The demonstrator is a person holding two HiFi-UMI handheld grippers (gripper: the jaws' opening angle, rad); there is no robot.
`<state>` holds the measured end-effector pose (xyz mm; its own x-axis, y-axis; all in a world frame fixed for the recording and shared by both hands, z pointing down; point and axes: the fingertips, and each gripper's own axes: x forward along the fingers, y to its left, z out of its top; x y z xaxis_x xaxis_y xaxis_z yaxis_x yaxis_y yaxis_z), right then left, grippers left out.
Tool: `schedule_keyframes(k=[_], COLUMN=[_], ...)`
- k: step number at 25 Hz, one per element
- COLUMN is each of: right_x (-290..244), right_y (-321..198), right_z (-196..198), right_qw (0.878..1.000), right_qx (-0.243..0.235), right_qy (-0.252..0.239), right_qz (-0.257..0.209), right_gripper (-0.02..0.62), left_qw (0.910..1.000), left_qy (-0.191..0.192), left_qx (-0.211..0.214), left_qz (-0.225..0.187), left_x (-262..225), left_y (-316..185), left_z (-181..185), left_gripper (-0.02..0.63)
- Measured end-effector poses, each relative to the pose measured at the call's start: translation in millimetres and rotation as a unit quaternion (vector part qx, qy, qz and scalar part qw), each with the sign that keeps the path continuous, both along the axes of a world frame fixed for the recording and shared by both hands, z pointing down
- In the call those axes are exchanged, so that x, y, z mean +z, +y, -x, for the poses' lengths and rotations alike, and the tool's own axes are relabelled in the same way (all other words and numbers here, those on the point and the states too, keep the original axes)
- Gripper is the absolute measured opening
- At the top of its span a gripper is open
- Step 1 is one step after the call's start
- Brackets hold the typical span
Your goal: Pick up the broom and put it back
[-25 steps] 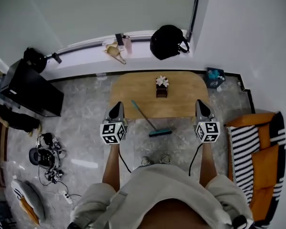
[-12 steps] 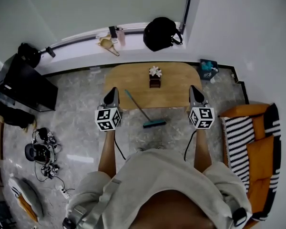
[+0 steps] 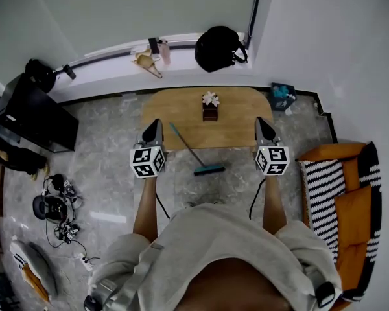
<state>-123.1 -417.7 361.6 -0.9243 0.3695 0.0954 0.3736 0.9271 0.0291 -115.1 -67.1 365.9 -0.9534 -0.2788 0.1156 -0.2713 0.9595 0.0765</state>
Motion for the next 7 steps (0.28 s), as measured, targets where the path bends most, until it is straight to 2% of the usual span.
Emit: schedule_keyframes(k=[7], right_x=[1.8], right_y=[2.4], right_z=[0.5], right_qw=[1.000], right_qx=[-0.002], right_qy=[0.003], right_qz=[-0.004], right_gripper=[0.002], left_qw=[1.0000], left_qy=[0.000], left_qx=[0.001], left_qz=[0.000], left_x=[-0.9], left_y=[-0.2], left_z=[0.2], left_gripper=[0.003])
